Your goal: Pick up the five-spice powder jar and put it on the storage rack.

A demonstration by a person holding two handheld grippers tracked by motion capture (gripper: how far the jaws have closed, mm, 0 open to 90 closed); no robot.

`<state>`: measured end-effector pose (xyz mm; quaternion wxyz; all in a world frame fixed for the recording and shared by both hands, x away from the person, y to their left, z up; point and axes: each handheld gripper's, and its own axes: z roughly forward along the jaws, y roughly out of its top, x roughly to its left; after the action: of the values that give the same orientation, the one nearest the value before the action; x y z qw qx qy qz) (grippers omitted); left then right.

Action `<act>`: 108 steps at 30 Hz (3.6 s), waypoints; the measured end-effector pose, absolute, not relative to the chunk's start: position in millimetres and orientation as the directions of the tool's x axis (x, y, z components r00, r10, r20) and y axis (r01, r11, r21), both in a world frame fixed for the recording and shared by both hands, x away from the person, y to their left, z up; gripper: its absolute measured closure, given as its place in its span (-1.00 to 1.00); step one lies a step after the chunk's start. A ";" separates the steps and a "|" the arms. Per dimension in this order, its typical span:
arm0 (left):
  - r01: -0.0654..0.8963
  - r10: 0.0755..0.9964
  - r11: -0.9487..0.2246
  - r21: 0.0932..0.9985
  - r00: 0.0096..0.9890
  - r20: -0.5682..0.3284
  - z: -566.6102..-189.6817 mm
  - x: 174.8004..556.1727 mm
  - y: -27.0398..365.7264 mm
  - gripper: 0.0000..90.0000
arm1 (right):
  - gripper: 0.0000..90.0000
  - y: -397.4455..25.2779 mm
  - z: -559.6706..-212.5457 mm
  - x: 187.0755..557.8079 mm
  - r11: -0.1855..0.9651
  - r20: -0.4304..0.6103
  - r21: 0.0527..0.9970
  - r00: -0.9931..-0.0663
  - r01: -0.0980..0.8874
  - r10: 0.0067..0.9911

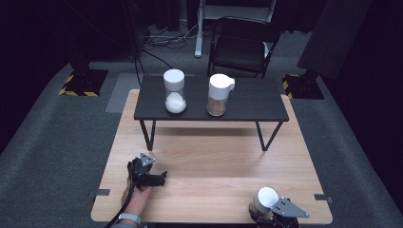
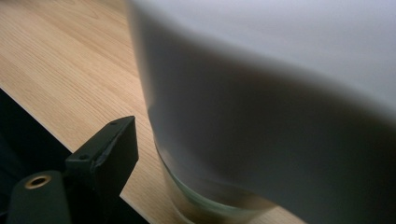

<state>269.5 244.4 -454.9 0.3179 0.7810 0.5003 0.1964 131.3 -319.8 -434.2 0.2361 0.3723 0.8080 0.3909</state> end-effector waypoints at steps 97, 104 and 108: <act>0.656 0.905 -0.298 0.693 0.425 -0.013 -454.9 270.7 244.9 -1.00 | -0.33 -327.5 -300.1 204.2 0.350 -0.032 0.830 -0.588 0.435 0.808; 0.657 0.906 -0.297 0.693 0.424 -0.013 -455.0 270.8 244.8 -1.00 | -0.33 -328.1 -291.2 212.1 0.342 -0.036 0.838 -0.583 0.425 0.812; 0.657 0.906 -0.298 0.693 0.424 -0.013 -454.9 270.8 244.8 -1.00 | -0.33 -327.4 -283.2 217.7 0.343 -0.041 0.841 -0.582 0.418 0.812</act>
<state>270.8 244.8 -454.9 0.3184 0.7815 0.4998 0.1954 217.7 -327.4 -283.2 0.2351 0.3919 0.7848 0.4185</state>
